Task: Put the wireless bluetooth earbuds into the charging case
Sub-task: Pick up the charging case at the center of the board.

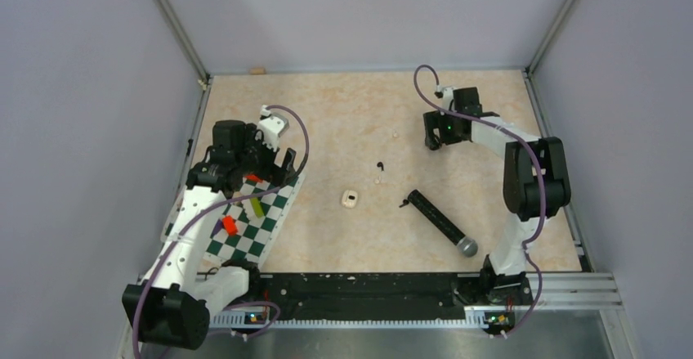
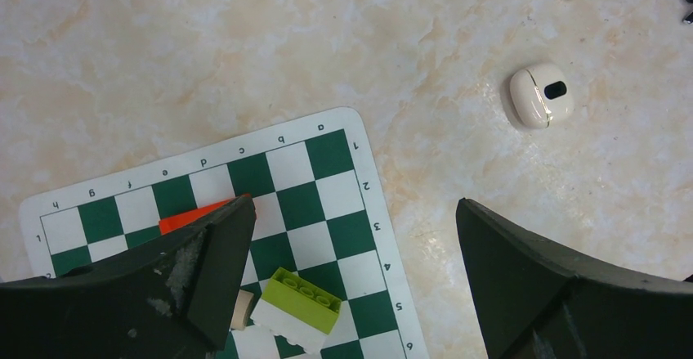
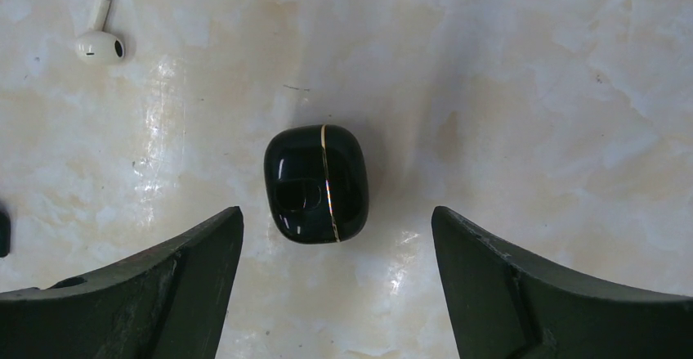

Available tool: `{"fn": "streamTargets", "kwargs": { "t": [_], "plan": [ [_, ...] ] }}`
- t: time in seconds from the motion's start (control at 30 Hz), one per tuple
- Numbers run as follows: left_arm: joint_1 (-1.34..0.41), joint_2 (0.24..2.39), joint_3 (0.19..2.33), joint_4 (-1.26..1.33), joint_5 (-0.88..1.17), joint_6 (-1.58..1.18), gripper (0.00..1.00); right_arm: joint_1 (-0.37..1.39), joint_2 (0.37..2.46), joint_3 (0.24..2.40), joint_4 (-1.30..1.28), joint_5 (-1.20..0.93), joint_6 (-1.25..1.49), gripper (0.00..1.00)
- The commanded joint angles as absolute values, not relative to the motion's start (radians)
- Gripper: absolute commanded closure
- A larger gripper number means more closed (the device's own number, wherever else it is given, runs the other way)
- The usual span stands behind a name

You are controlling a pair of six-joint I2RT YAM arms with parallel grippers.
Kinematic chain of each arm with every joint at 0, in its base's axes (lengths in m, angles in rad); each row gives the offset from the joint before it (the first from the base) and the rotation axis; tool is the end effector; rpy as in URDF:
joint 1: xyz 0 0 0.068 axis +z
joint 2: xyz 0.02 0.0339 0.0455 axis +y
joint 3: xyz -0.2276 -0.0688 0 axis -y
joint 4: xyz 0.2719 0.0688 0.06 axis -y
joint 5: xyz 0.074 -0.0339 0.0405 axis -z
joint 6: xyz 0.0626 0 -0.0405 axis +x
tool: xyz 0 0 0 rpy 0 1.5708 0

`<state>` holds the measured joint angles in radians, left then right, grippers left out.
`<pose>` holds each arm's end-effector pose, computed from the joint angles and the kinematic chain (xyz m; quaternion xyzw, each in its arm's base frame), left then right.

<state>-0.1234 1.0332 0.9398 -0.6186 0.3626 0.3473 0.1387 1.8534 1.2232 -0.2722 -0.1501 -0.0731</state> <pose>0.2752 -0.0565 0.2568 0.2815 0.8522 -0.1172 0.4252 0.4174 0.0677 0.1137 -0.1240 0.9341 0.0815 0.3246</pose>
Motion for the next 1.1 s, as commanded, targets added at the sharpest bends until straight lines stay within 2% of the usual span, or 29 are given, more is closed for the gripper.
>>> {"fn": "streamTargets", "kwargs": {
  "t": [0.0,0.7,0.87,1.07],
  "plan": [
    [-0.123,1.022,0.934,-0.572,0.387,0.357,0.01,0.178,1.877,1.239,-0.262,-0.132,-0.114,0.16],
    [-0.121,1.011,0.929,-0.568,0.393,0.358,0.01,0.207,1.923,1.241,-0.264,-0.118,-0.132,0.30],
    [-0.121,1.013,0.929,-0.568,0.396,0.357,0.01,0.214,1.923,1.237,-0.255,-0.114,-0.139,0.37],
    [-0.122,1.017,0.928,-0.568,0.402,0.358,0.01,0.215,1.891,1.217,-0.226,-0.120,-0.155,0.55]
  ]
}}
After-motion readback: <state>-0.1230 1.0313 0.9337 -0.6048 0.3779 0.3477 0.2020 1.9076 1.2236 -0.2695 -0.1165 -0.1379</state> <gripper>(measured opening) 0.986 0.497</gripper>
